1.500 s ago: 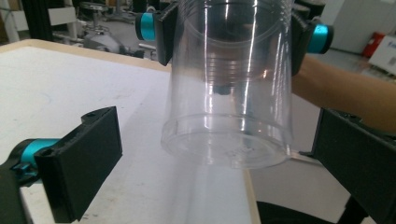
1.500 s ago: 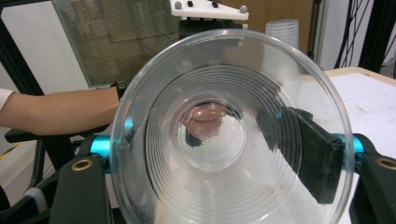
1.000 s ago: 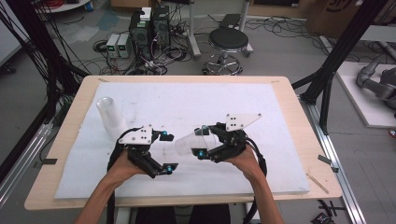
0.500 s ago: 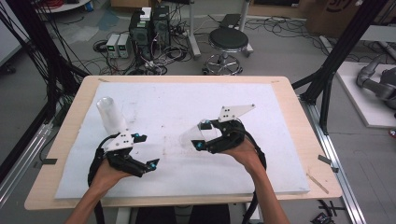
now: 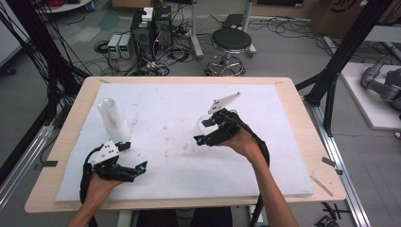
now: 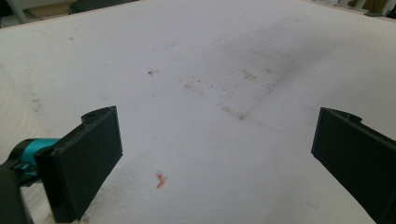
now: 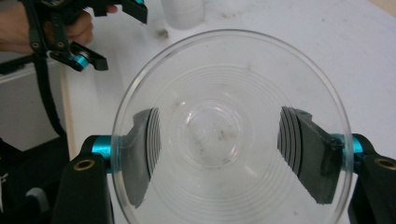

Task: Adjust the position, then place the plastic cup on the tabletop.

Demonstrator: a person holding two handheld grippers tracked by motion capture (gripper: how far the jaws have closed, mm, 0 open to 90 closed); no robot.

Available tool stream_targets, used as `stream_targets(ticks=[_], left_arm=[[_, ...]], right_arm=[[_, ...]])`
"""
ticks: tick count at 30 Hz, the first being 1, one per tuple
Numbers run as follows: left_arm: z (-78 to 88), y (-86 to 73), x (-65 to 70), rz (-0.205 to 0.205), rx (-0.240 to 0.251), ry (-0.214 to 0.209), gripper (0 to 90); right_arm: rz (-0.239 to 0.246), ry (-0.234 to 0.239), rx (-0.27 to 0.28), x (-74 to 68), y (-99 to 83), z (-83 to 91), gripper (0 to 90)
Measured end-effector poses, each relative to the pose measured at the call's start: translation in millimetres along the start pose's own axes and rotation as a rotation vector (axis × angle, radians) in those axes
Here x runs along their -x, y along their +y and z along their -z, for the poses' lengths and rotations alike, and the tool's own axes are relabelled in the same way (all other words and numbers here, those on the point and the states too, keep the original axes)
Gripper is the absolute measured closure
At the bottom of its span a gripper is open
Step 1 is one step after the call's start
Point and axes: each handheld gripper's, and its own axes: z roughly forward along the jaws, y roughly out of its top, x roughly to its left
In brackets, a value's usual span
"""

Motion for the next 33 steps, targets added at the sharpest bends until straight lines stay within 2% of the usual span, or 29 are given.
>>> stream_targets(ticks=[1,3,4,8,10,19,27,32,33], left_arm=[[0.0,-2.1,-0.8,0.009,0.004,0.002,1.8],[-0.2,-3.3,-1.7,0.013,0.005,0.001,1.7],[0.0,-2.9,-1.8,0.006,0.012,0.004,1.8],[0.4,-3.9,-2.9,0.011,0.02,0.009,1.7],[0.4,-3.9,-3.1,0.011,0.02,0.006,1.8],[2.8,-5.4,-0.5,-0.01,0.045,0.026,1.8],[2.6,-5.4,-1.5,0.003,0.046,0.022,1.8],[2.5,-5.5,-1.6,0.005,0.045,0.019,1.8],[2.8,-5.6,-1.8,0.004,0.045,0.019,1.8]], right_arm=[[-0.013,-0.012,-0.019,0.8,1.6,-0.6,29.9],[0.0,-0.031,-0.053,2.6,4.4,-2.8,30.0],[-0.018,-0.033,-0.072,3.8,6.4,-4.7,30.0],[-0.026,-0.048,-0.098,5.3,8.1,-7.6,30.0],[-0.033,-0.077,-0.139,6.2,9.1,-9.9,30.1],[-0.04,-0.078,-0.151,6.2,9.7,-12.9,30.1],[-0.052,-0.08,-0.156,8.6,9.1,-11.8,30.1],[-0.047,-0.093,-0.173,9.7,9.5,-16.3,30.1],[-0.048,-0.1,-0.19,10.5,9.7,-19.7,30.1]])
